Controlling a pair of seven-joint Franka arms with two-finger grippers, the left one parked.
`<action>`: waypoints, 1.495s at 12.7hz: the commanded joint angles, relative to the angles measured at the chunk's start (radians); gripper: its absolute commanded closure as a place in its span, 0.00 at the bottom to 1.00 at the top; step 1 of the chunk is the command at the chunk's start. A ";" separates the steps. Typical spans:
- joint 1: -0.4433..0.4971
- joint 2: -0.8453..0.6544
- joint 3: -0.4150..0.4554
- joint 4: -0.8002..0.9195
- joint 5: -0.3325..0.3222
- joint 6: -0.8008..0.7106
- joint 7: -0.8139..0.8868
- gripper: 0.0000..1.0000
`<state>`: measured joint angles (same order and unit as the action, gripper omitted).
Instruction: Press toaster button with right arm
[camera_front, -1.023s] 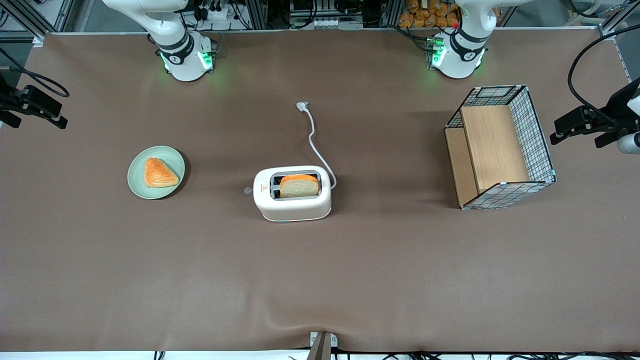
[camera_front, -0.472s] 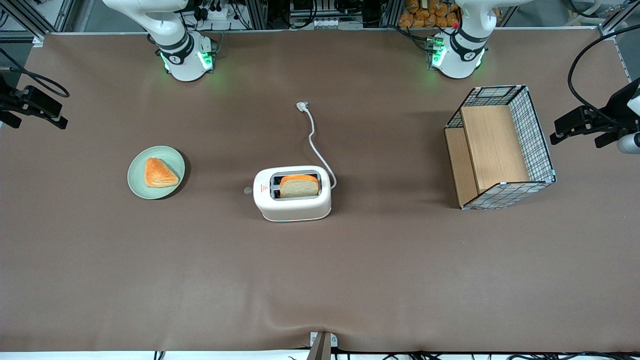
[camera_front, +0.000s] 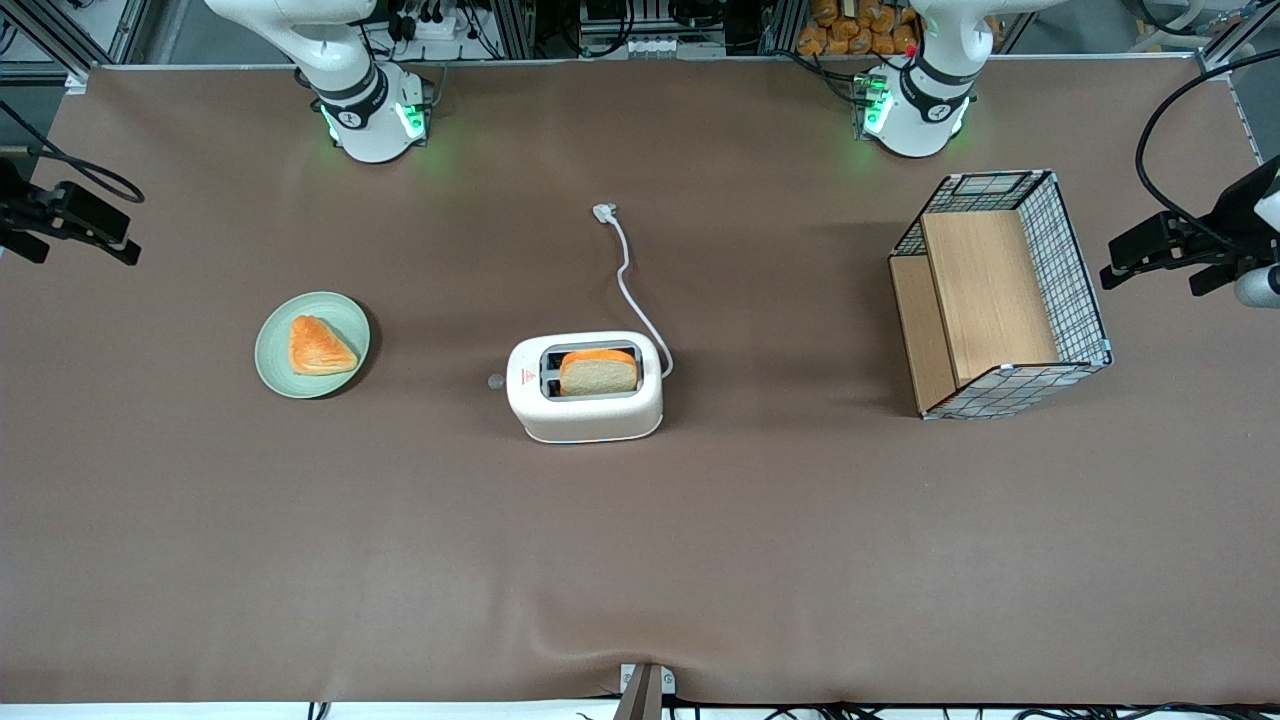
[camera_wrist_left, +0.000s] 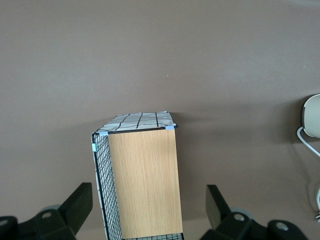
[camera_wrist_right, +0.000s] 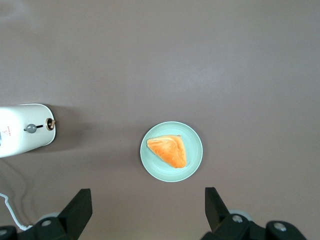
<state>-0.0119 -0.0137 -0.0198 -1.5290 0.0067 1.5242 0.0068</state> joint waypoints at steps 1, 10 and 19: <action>0.004 0.029 0.001 0.021 -0.039 -0.004 -0.011 0.00; 0.030 0.164 0.003 -0.020 0.096 -0.022 -0.007 0.25; 0.082 0.394 0.003 -0.028 0.409 0.036 -0.022 1.00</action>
<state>0.0479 0.3447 -0.0107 -1.5676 0.3576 1.5516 0.0045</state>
